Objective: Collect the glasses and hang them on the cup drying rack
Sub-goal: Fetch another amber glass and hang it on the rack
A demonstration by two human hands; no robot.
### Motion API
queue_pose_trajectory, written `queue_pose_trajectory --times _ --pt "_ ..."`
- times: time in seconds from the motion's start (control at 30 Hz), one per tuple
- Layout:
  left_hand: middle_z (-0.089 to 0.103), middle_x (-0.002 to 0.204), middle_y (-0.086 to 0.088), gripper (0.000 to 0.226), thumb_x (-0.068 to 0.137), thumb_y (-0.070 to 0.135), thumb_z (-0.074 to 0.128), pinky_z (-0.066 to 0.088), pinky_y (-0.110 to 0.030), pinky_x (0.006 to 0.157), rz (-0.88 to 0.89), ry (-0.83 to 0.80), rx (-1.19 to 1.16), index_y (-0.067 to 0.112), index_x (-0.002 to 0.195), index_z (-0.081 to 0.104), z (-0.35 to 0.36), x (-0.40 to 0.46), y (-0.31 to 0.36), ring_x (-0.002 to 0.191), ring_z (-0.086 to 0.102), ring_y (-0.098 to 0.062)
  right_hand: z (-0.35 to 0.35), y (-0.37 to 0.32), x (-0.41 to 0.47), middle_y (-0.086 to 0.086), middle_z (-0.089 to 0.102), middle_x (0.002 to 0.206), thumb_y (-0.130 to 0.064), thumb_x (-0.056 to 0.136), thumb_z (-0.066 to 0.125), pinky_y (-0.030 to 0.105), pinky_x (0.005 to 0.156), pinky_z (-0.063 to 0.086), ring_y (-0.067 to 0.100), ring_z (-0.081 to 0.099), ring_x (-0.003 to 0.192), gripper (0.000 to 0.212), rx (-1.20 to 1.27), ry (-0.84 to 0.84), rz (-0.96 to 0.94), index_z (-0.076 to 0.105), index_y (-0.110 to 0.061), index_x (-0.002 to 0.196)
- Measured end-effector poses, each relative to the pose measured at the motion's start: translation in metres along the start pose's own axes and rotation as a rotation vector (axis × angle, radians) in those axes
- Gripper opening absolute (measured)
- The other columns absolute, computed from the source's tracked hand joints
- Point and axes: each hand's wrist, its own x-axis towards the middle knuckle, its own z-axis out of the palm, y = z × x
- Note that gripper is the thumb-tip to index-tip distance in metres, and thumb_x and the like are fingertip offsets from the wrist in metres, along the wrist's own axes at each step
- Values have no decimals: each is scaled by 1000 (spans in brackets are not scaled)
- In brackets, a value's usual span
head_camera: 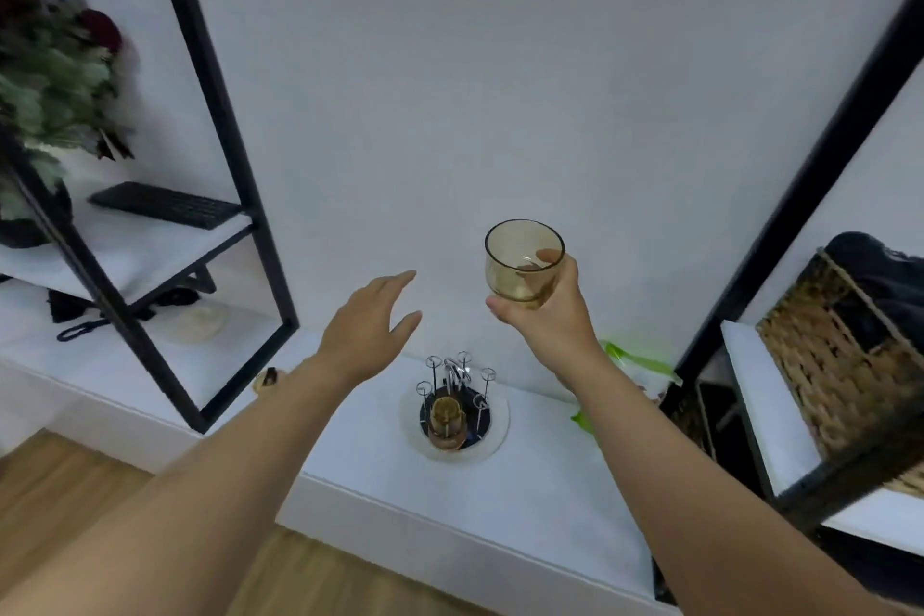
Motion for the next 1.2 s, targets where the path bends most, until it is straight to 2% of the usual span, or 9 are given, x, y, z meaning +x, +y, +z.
queue_pose_trajectory --times 0.07,0.3,0.47,0.67,0.73,0.83,0.93,1.1,1.2 --pt "43 156 3 60 102 45 51 37 -40 111 43 -61 -13 30 157 34 10 20 -19 140 42 -23 16 1 9 -14 61 122 -22 77 92 13 85 47 -4 60 108 77 -3 74 29 40 -32 132" --pt "46 155 0 60 101 44 51 42 -39 106 278 -243 80 28 156 35 66 70 -72 135 47 -24 63 31 32 -14 60 122 -23 76 93 4 79 44 -4 60 108 79 -28 239 79 40 -30 134" --pt "49 152 2 57 100 44 55 42 -36 103 275 -282 13 27 153 41 120 67 -100 134 48 -22 80 75 35 -8 63 121 -26 74 94 25 92 52 10 66 109 80 -81 269 110 40 -32 134" --pt "54 146 5 55 95 44 63 46 -38 102 163 -314 -48 28 146 49 203 41 -136 130 51 -22 97 162 29 -3 67 116 -27 71 95 36 96 57 11 68 109 81 -71 310 147 44 -30 133" --pt "56 142 6 58 92 49 66 48 -38 99 102 -319 -82 30 144 50 234 33 -145 127 52 -21 102 196 24 -6 66 115 -26 71 95 31 92 58 6 68 106 80 -63 313 165 44 -31 133" --pt "60 132 10 66 82 62 68 52 -39 93 40 -302 -109 34 139 51 277 23 -153 120 55 -19 105 244 14 -10 66 113 -21 73 95 13 77 52 -5 67 96 80 -59 320 188 44 -28 134" --pt "59 128 11 80 71 72 71 53 -43 92 -54 -240 -164 34 138 49 312 13 -154 119 54 -17 107 288 6 -11 66 113 -23 72 96 9 78 49 -6 65 95 80 -78 330 204 45 -30 133" --pt "60 128 5 84 70 72 74 48 -40 95 -15 -80 -85 27 137 51 353 7 -157 121 50 -21 106 344 -3 -6 67 112 -27 69 97 31 89 56 7 67 101 78 -27 363 225 48 -33 129" --pt "62 123 8 72 73 69 73 46 -39 96 22 -32 -68 28 130 57 361 5 -166 119 50 -19 105 362 -5 -6 67 115 -26 70 97 29 86 58 12 69 104 74 8 376 230 52 -30 129"
